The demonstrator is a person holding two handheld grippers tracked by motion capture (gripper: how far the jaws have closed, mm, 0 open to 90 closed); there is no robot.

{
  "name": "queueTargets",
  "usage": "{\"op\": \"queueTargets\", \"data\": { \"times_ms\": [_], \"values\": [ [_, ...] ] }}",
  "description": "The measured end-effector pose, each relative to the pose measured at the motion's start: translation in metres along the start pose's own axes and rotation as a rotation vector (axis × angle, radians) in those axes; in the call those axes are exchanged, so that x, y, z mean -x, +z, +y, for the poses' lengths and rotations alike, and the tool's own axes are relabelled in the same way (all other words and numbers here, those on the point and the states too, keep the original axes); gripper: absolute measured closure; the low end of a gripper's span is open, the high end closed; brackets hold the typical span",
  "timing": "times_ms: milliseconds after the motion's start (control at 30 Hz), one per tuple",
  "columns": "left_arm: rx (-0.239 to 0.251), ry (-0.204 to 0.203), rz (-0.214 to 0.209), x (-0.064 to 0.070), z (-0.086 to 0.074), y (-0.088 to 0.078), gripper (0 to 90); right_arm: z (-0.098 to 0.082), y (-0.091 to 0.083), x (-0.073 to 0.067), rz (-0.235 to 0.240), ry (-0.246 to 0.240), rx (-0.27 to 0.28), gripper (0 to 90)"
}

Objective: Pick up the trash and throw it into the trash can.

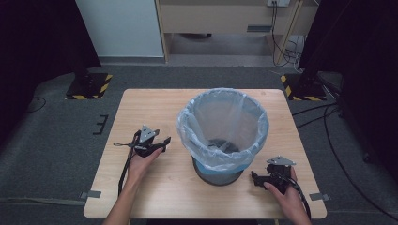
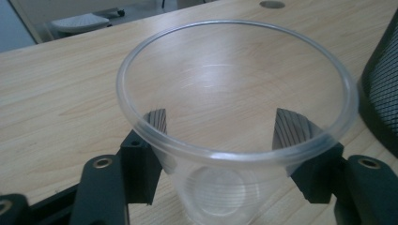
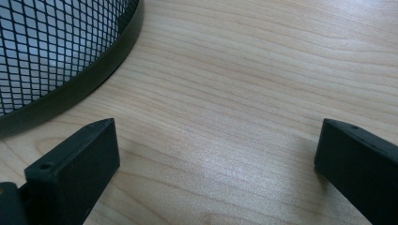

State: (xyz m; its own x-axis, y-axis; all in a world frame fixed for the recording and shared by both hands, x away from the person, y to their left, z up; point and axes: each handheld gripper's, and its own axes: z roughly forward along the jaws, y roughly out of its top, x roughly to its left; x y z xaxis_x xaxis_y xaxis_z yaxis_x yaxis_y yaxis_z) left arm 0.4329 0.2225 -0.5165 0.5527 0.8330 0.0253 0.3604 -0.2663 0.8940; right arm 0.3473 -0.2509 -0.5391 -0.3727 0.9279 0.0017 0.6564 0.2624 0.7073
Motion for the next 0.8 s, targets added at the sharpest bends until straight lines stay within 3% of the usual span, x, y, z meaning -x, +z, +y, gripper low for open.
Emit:
{"op": "queueTargets", "data": {
  "times_ms": [233, 333, 600, 633, 800],
  "values": [
    [0.019, 0.052, -0.018, 0.001, 0.006, -0.008, 38.1, 0.0, 0.0, 0.0, 0.0, 0.001, 0.0, 0.3],
    [0.025, 0.039, -0.045, -0.001, 0.007, -0.012, 38.4, 0.0, 0.0, 0.0, 0.001, 0.0, 0.0, 0.3],
    [0.039, 0.051, -0.098, -0.001, 0.011, -0.02, 38.7, 0.0, 0.0, 0.0, 0.003, -0.002, -0.002, 0.3],
    [0.043, 0.049, -0.106, -0.003, 0.014, -0.023, 38.4, 0.0, 0.0, 0.001, -0.015, 0.015, -0.001, 0.2],
    [0.023, 0.06, -0.083, -0.007, 0.016, -0.029, 38.6, 0.0, 0.0, 0.004, -0.016, 0.018, -0.002, 0.3]
  ]
}}
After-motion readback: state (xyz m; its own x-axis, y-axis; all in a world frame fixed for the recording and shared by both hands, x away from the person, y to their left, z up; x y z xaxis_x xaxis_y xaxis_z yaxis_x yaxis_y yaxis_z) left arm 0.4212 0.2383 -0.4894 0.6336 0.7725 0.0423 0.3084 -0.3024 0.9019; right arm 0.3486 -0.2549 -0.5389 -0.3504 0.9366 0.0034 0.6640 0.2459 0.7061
